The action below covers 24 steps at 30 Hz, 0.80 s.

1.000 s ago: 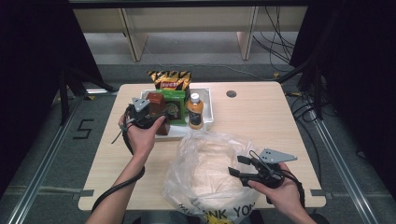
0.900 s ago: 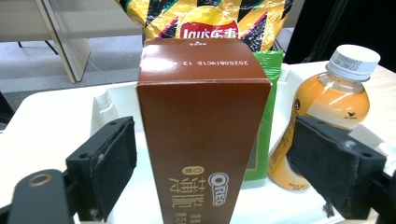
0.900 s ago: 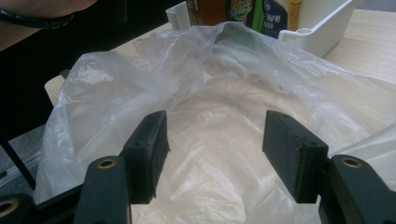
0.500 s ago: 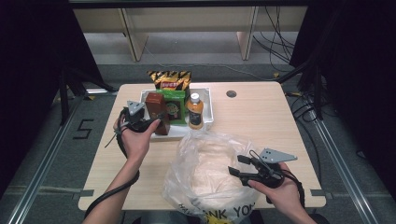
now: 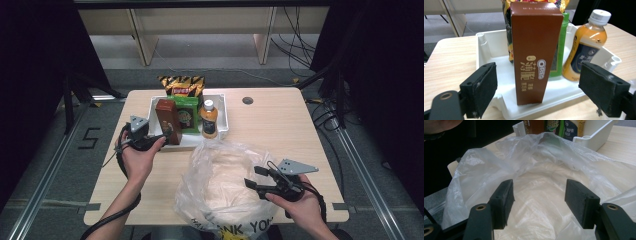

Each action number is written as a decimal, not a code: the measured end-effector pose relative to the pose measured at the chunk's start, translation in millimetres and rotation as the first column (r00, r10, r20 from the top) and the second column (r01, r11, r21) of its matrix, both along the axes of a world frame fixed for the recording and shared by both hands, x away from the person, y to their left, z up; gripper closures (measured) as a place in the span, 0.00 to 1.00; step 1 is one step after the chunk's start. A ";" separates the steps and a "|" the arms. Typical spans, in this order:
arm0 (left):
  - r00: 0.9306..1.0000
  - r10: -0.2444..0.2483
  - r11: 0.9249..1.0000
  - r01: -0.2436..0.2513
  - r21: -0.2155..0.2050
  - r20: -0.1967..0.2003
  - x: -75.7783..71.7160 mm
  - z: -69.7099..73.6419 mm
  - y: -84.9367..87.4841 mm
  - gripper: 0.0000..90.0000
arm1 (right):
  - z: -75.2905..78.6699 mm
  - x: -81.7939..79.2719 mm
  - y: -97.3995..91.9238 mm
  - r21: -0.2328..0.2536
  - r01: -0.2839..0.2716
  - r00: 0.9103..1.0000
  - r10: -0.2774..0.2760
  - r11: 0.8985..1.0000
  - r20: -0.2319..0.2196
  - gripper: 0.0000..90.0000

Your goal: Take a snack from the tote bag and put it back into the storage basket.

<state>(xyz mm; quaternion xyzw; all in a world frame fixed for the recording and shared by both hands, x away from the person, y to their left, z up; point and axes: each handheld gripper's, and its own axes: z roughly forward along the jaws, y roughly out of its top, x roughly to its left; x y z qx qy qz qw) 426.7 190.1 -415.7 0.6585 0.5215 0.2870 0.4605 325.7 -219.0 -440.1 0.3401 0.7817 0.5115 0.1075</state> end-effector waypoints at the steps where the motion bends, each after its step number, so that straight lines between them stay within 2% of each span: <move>1: 1.000 0.001 1.000 -0.001 0.006 -0.006 -2.4 0.3 0.4 0.16 | 0.0 0.0 -0.1 -0.001 0.000 1.000 0.000 1.000 0.000 0.45; 2: 1.000 -0.004 1.000 0.004 0.010 -0.004 -4.0 0.0 1.2 0.16 | 0.1 0.0 -0.1 -0.001 0.001 1.000 -0.001 1.000 0.000 0.45; 3: 1.000 -0.004 1.000 0.004 0.005 -0.003 -5.9 -0.2 1.4 0.16 | 0.3 -1.9 1.0 0.012 0.011 1.000 -0.011 1.000 -0.023 0.45; 5: 1.000 -0.009 1.000 0.009 0.012 -0.003 -9.5 -0.1 3.2 0.16 | -0.4 -1.4 1.4 0.022 0.010 1.000 -0.009 1.000 -0.014 0.45; 6: 1.000 -0.013 1.000 0.013 0.008 -0.003 -11.1 -0.3 3.8 0.16 | -0.6 0.2 0.4 0.011 0.001 1.000 -0.001 1.000 0.007 0.45; 9: 1.000 -0.025 0.999 0.025 0.020 -0.006 -16.9 -0.3 6.2 0.16 | 0.0 0.0 0.0 -0.001 0.001 1.000 -0.001 1.000 0.000 0.45; 10: 1.000 -0.027 0.999 0.027 0.018 -0.006 -18.4 -0.2 6.2 0.16 | 0.1 -1.8 1.1 0.012 0.011 1.000 -0.011 1.000 -0.022 0.45; 18: 0.998 -0.063 0.998 0.063 0.031 -0.015 -32.6 -1.6 7.8 0.16 | 0.3 -2.0 1.2 0.008 0.011 1.000 -0.011 1.000 -0.017 0.45; 19: 0.997 -0.069 0.997 0.069 0.031 -0.017 -35.4 -2.6 8.7 0.16 | 0.2 -0.4 0.0 -0.002 0.002 1.000 -0.002 1.000 0.005 0.45; 24: 0.995 -0.097 0.995 0.098 0.029 -0.024 -47.8 -9.9 11.9 0.17 | 0.3 -0.4 -0.7 -0.002 0.005 1.000 -0.005 1.000 0.002 0.45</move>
